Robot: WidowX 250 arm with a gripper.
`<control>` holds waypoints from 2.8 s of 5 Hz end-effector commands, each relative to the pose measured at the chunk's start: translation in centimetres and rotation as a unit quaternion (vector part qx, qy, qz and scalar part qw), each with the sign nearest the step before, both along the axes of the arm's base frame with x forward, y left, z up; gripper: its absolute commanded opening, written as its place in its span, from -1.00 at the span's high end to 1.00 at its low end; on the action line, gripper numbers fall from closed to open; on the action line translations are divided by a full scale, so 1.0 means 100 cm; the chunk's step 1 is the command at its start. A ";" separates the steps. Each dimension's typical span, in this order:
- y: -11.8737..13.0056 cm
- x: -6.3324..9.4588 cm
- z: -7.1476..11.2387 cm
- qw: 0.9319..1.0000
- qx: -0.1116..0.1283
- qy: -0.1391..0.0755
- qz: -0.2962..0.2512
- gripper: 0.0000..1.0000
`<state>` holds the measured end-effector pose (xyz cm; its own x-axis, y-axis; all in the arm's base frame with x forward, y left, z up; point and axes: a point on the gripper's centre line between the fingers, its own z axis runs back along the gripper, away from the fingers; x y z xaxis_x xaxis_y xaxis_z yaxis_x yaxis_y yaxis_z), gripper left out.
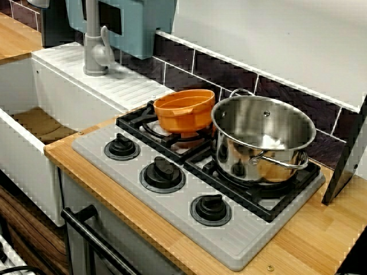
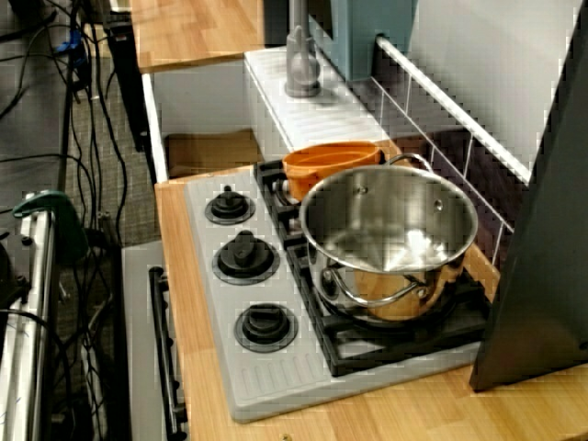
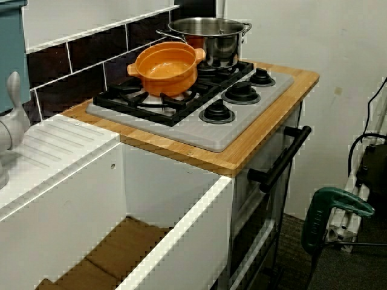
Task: Lift pot from stove
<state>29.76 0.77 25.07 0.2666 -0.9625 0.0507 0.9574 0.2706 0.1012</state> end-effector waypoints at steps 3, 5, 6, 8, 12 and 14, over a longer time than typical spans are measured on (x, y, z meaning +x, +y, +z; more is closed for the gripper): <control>-0.024 0.023 -0.059 0.984 0.054 0.051 -0.164 -1.00; -0.008 0.019 -0.111 0.980 0.061 0.054 -0.182 -1.00; 0.001 0.019 -0.122 0.985 0.033 0.056 -0.163 -1.00; -0.007 0.026 -0.140 0.986 0.007 0.077 -0.147 -1.00; -0.021 0.044 -0.175 0.992 0.009 0.087 -0.093 -1.00; -0.014 0.038 -0.168 0.994 -0.005 0.092 -0.057 1.00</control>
